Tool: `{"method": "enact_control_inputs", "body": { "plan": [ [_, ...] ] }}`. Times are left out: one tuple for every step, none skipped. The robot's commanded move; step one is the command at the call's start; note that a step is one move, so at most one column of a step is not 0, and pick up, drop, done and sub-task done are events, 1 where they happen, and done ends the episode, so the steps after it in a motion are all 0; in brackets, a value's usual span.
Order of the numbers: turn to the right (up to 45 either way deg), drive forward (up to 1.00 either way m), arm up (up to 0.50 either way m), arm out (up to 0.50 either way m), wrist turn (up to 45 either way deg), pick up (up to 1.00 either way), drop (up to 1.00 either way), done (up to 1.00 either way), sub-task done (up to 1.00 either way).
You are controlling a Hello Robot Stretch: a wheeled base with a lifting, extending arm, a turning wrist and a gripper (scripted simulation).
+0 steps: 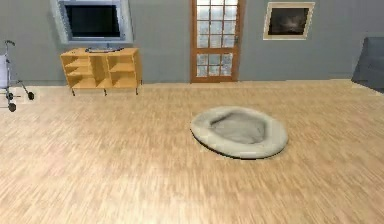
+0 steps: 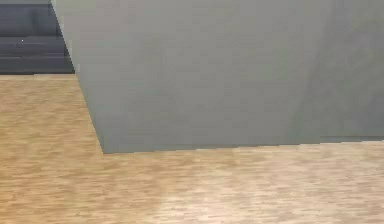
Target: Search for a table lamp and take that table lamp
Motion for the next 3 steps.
{"method": "enact_control_inputs", "body": {
  "plan": [
    [-6.0, 0.00, 0.00, 0.00, 0.0, 0.00, 0.00, 0.00, 0.00],
    [0.0, 0.50, 0.00, 0.00, 0.0, 0.00, 0.00, 0.00, 0.00],
    [-42.0, 0.00, 0.00, 0.00, 0.0, 0.00, 0.00, 0.00, 0.00]
  ]
}}
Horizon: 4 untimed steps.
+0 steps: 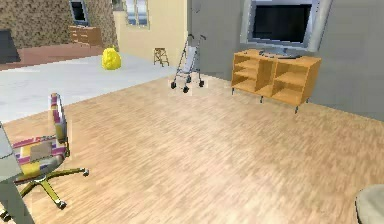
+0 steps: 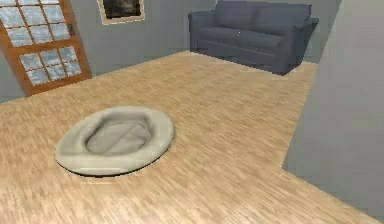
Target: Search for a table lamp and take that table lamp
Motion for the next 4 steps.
{"method": "enact_control_inputs", "body": {
  "plan": [
    [0.0, 0.45, 0.00, 0.00, 0.0, 0.00, 0.00, 0.00, 0.00],
    [-12.0, 0.00, 0.00, 0.00, 0.0, 0.00, 0.00, 0.00, 0.00],
    [0.0, 1.00, 0.00, 0.00, 0.0, 0.00, 0.00, 0.00, 0.00],
    [-3.0, 0.00, 0.00, 0.00, 0.0, 0.00, 0.00, 0.00, 0.00]
  ]
}}
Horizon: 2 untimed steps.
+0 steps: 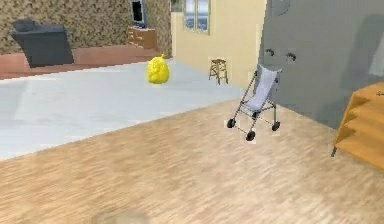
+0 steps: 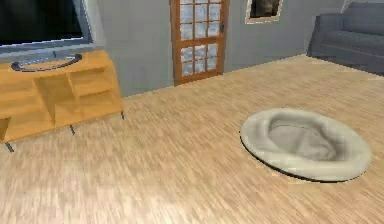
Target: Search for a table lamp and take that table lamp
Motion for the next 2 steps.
{"method": "enact_control_inputs", "body": {
  "plan": [
    [0.0, 0.25, 0.00, 0.00, 0.0, 0.00, 0.00, 0.00, 0.00],
    [-30.0, 0.00, 0.00, 0.00, 0.0, 0.00, 0.00, 0.00, 0.00]
  ]
}}
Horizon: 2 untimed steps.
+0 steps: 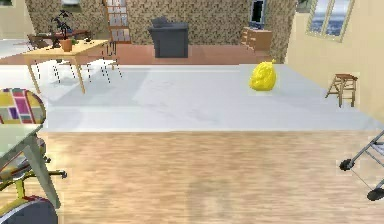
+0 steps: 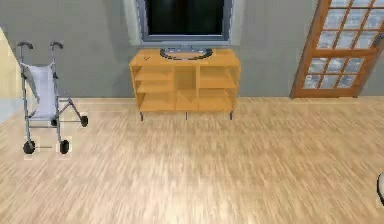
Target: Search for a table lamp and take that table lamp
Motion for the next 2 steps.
{"method": "enact_control_inputs", "body": {
  "plan": [
    [0.0, 1.00, 0.00, 0.00, 0.0, 0.00, 0.00, 0.00, 0.00],
    [-36.0, 0.00, 0.00, 0.00, 0.0, 0.00, 0.00, 0.00, 0.00]
  ]
}}
